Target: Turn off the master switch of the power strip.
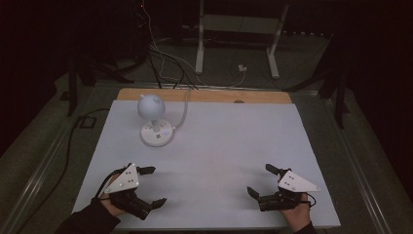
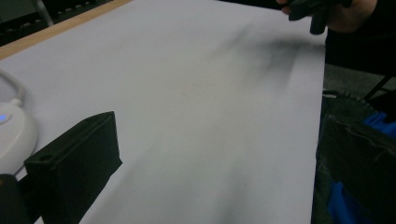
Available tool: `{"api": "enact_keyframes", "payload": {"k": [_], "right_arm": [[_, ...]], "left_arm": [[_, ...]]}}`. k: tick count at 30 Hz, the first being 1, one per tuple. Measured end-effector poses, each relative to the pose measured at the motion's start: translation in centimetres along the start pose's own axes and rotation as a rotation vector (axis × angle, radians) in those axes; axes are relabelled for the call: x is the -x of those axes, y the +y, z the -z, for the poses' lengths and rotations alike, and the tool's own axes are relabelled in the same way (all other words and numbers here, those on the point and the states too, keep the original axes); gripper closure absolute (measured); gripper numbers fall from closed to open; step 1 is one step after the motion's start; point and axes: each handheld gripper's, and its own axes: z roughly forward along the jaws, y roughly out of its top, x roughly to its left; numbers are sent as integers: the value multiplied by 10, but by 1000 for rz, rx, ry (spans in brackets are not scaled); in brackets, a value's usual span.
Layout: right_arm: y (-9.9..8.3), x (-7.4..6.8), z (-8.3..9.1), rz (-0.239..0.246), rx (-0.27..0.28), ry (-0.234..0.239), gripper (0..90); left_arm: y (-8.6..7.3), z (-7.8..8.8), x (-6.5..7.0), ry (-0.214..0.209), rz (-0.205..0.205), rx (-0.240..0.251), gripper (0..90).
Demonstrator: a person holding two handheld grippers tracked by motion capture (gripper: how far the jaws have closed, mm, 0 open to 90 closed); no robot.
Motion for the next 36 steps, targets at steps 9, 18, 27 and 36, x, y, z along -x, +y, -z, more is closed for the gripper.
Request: {"api": "enact_keyframes", "payload": {"k": [9,18,27,36], "right_arm": [[0,0,1,3,2,0,0],[0,1,2,-2,9,2,0],[0,0,3,-7,12,9,0],[1,0,3,-10,19,10,0]], "left_arm": [[17,-8,-7,2,-6,18,2],[32,-13,-17,74,1,41,2],[43,-20,-27,145,41,74,2],[48,-31,-38,249,82,86,3]]}}
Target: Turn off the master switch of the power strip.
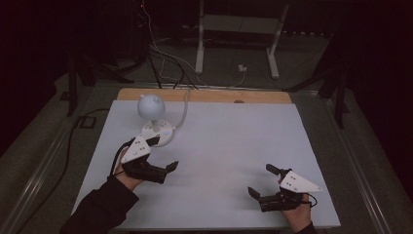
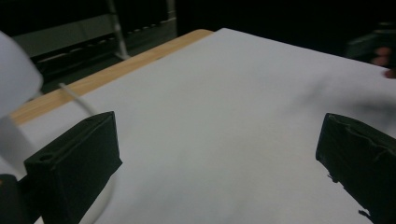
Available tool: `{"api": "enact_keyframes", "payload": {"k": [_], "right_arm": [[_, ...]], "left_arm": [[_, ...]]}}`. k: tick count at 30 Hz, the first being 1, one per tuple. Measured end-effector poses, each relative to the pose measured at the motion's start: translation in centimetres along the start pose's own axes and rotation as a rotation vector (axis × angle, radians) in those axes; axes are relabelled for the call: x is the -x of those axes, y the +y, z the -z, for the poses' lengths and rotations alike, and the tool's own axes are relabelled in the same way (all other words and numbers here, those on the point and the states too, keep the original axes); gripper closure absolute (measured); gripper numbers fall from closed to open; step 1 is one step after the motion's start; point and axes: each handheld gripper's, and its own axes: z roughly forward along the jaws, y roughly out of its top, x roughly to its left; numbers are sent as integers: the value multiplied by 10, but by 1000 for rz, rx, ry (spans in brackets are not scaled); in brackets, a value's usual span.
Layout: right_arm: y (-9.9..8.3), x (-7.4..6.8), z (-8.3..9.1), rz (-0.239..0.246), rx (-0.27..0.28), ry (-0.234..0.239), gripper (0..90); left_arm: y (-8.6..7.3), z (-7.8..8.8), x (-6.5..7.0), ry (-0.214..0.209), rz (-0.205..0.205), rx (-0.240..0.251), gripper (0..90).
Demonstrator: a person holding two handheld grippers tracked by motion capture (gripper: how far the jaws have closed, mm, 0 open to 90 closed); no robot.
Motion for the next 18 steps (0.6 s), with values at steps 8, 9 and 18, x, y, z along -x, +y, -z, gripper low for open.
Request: {"api": "enact_keyframes", "payload": {"k": [8,9,18], "right_arm": [[-1,1,0,-6,0,3,0],[-1,1,0,-5,-2,3,0],[0,1,0,-6,1,3,0]], "left_arm": [[2,-4,-8,80,30,12,2],[2,-4,-8,80,30,12,3],[0,-15,-17,94,84,11,2]]}}
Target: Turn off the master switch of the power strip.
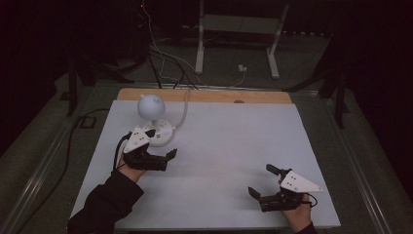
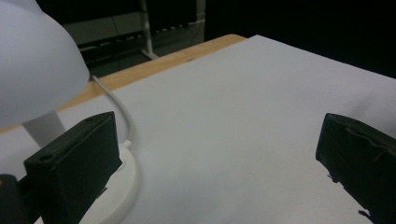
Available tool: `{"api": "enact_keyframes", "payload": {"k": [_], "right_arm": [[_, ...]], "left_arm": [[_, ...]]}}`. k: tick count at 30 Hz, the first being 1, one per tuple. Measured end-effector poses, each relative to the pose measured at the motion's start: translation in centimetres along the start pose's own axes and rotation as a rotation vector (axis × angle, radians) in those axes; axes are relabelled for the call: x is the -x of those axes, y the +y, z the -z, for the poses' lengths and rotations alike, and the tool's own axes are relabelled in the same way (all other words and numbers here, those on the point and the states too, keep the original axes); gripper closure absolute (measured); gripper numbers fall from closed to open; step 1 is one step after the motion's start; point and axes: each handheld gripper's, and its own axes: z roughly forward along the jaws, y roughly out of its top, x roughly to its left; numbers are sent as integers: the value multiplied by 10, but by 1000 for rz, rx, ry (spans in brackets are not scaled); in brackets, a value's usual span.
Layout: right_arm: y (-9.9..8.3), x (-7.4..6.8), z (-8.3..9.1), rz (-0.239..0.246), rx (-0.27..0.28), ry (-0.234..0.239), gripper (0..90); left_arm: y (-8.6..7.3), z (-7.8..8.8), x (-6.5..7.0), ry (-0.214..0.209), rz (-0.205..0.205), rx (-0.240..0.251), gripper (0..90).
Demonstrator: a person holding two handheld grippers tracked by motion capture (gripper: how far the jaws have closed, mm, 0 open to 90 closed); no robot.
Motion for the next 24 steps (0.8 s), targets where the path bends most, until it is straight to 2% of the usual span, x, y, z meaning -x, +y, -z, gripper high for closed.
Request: {"api": "enact_keyframes", "payload": {"k": [2,7,15,16,18,19,21,24], "right_arm": [[0,0,0,1,-1,0,0],[0,0,0,0,-2,2,0],[0,0,1,2,-2,2,0],[0,0,1,2,-2,2,0],[-1,0,1,1,-2,2,0],[-1,0,1,2,-3,3,0],[-1,0,1,1,-2,4,0],[-1,0,1,1,-3,5,0]], "left_arm": [[-1,-5,-3,27,21,-10,2],[-4,-13,-5,3,35,-18,3],[-6,-28,-9,19,54,-31,3],[-6,-30,-9,27,61,-30,3],[-7,-32,-12,16,107,-38,3],[-7,-34,-13,26,115,-47,3],[-9,-37,-15,37,112,-59,2],[-10,-41,-18,43,127,-78,3]]}}
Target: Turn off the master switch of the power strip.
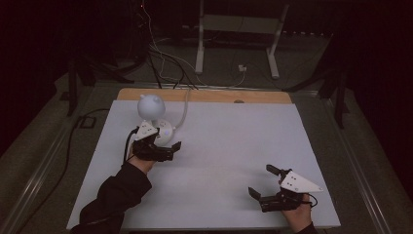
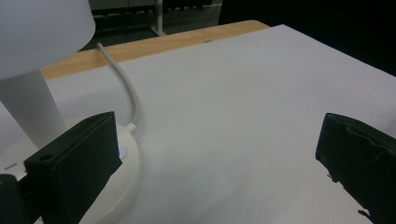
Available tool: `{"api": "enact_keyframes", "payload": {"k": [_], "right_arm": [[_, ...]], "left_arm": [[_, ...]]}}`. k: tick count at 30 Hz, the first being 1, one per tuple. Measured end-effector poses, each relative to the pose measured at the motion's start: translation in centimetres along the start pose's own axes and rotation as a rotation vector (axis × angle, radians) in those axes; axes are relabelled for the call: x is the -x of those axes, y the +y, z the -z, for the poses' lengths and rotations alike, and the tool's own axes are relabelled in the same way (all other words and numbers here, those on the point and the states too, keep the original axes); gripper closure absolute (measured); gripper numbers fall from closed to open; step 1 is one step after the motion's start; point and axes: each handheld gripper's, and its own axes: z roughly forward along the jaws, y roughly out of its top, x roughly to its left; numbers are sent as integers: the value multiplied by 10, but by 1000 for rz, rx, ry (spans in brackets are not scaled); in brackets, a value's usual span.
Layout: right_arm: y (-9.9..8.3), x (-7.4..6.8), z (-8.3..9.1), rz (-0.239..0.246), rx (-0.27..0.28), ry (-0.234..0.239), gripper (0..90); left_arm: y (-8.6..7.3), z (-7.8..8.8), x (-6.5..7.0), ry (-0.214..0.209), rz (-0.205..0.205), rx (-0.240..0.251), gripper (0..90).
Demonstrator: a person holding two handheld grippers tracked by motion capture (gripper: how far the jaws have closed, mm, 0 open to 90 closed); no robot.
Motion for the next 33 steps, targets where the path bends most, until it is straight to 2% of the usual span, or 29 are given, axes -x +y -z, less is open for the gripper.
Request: {"api": "enact_keyframes", "payload": {"k": [5,9,10,12,17,20,21,22,23,24,25,27,30,31,33], "right_arm": [[0,0,0,1,-2,1,0],[0,0,0,0,-4,1,0],[-1,0,-1,-1,-3,2,0],[0,0,-1,1,-3,3,0],[0,0,0,2,-4,3,0],[-1,0,0,1,-3,3,0],[-1,0,0,1,-4,3,0],[-1,0,0,1,-4,3,0],[-1,0,0,-1,-3,5,0],[-1,0,0,-1,-3,5,0],[-1,0,-1,-2,-3,5,0],[-1,0,-1,-3,-3,5,0],[-1,0,-1,-2,-4,6,0],[-1,0,-1,-4,-5,6,0],[-1,0,-1,-5,-5,6,0]], "left_arm": [[-2,-7,-7,13,13,-18,3],[-3,-11,-15,-21,55,-35,21],[-4,-12,-15,-17,56,-41,56],[-5,-15,-17,17,45,-53,92],[-7,-22,-22,59,55,-60,172],[-7,-25,-24,92,53,-60,257],[-7,-25,-25,104,52,-55,334],[-7,-26,-25,115,51,-54,334],[-7,-27,-26,121,55,-50,399],[-6,-27,-26,130,56,-46,399],[-6,-28,-27,141,60,-42,464],[-6,-29,-28,155,63,-42,488],[-7,-33,-28,177,39,-46,591],[-7,-34,-28,179,44,-46,612],[-7,-36,-28,194,33,-49,630]]}}
